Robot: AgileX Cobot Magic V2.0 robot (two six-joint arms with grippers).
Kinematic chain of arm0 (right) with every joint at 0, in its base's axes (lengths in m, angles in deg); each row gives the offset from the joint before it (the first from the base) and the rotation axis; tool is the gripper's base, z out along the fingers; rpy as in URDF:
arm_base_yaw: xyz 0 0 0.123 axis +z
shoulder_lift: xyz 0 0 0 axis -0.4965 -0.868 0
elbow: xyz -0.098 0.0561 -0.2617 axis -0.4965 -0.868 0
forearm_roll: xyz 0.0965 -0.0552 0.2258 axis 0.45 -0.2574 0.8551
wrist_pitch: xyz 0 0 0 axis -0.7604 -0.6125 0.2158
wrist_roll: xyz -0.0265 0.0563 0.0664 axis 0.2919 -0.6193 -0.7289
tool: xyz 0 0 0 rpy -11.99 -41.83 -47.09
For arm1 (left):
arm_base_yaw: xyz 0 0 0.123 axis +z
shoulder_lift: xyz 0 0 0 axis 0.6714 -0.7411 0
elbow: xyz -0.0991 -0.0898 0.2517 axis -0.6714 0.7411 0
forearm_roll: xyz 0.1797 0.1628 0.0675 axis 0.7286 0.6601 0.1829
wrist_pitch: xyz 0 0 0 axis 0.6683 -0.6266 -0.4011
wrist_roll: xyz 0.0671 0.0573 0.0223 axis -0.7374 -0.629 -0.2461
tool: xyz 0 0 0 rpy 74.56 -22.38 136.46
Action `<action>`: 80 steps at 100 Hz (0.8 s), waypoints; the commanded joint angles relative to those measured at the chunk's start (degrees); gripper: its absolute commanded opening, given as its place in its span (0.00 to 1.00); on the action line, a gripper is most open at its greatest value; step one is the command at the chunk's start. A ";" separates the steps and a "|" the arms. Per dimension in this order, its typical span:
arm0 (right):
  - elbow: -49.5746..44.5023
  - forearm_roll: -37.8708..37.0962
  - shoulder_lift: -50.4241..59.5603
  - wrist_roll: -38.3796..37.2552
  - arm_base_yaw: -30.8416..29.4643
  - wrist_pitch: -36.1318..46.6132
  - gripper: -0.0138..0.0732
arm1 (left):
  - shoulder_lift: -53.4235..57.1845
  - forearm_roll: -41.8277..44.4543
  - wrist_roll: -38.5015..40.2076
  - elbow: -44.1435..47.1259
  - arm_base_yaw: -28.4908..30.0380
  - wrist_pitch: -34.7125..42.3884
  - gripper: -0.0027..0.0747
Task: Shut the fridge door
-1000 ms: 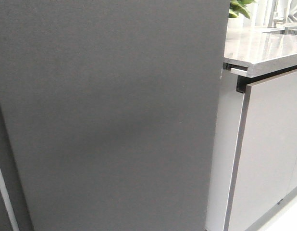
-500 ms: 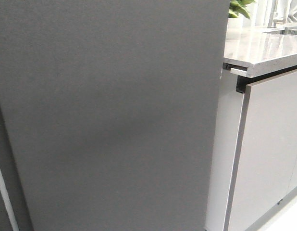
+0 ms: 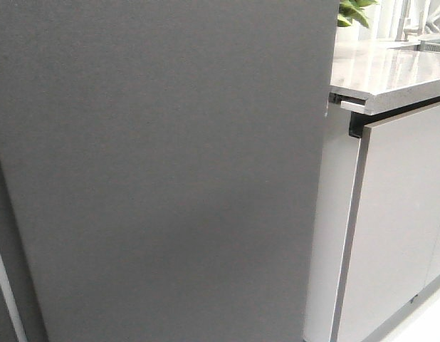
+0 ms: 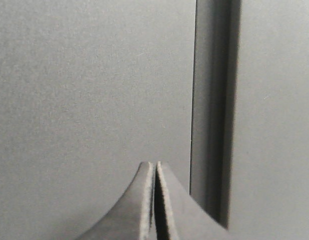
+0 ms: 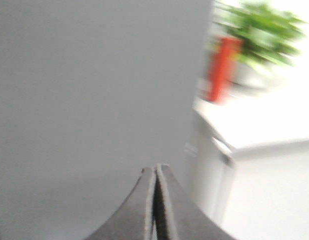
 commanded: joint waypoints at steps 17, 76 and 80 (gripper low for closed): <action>-13.54 1.39 3.27 0.03 -2.43 17.78 0.11 | 0.59 -0.23 0.25 2.01 0.27 4.16 0.01; -20.03 1.50 6.66 0.03 -4.96 16.73 0.11 | 0.59 -0.23 0.25 2.01 0.27 4.16 0.01; -20.03 1.50 6.66 0.03 -4.96 15.39 0.11 | 0.59 -0.23 0.25 2.01 0.27 4.16 0.01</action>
